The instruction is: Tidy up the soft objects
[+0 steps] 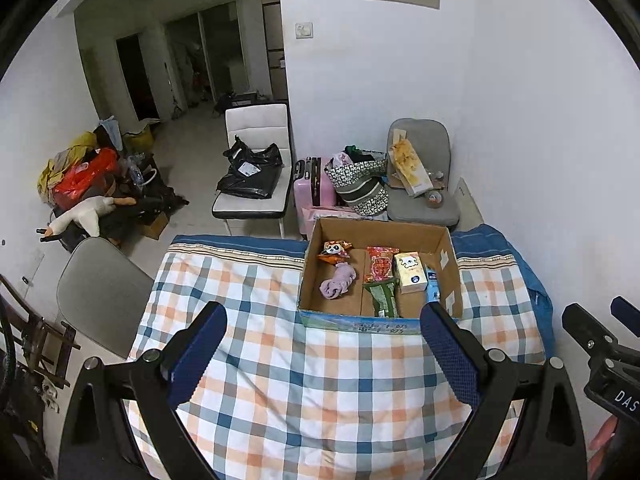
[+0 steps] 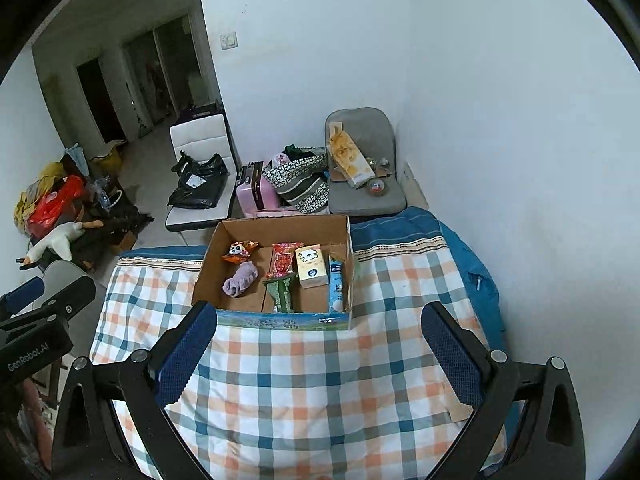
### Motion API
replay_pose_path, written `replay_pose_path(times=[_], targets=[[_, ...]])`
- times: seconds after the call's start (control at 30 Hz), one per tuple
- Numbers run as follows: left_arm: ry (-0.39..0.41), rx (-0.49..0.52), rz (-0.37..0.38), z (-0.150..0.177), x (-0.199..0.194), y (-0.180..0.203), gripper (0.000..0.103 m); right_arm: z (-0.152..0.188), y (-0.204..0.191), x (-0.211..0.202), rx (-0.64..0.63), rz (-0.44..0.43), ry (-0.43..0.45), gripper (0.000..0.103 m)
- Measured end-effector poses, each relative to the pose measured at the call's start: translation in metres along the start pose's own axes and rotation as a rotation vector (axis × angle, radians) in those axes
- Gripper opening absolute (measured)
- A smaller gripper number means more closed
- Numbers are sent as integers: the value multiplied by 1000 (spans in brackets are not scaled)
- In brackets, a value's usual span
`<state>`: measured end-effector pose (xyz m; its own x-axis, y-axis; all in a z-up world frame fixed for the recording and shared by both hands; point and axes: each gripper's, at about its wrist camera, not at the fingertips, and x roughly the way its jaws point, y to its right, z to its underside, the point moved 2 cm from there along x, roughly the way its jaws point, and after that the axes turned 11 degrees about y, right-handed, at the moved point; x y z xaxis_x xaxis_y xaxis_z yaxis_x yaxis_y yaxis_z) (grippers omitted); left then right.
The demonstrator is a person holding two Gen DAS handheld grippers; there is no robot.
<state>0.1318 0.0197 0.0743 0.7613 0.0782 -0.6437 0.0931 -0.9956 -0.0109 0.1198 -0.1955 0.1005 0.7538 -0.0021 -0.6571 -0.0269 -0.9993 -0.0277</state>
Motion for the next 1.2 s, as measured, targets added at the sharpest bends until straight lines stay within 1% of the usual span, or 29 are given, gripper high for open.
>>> replay_pose_path(times=[0.1, 0.23, 0.57, 0.93, 1.2], targets=[[3, 22, -25, 0, 0, 3, 99, 1, 0, 0, 5, -4, -2, 103], [13, 19, -3, 0, -2, 5, 99, 0, 0, -2, 6, -3, 2, 103], [56, 7, -10, -6, -14, 2, 99, -7, -1, -3, -13, 3, 25, 103], [58, 7, -6, -7, -15, 2, 99, -12, 1, -3, -13, 2, 36, 103], [60, 0, -20, -9, -20, 4, 99, -13, 1, -3, -12, -2, 37, 103]])
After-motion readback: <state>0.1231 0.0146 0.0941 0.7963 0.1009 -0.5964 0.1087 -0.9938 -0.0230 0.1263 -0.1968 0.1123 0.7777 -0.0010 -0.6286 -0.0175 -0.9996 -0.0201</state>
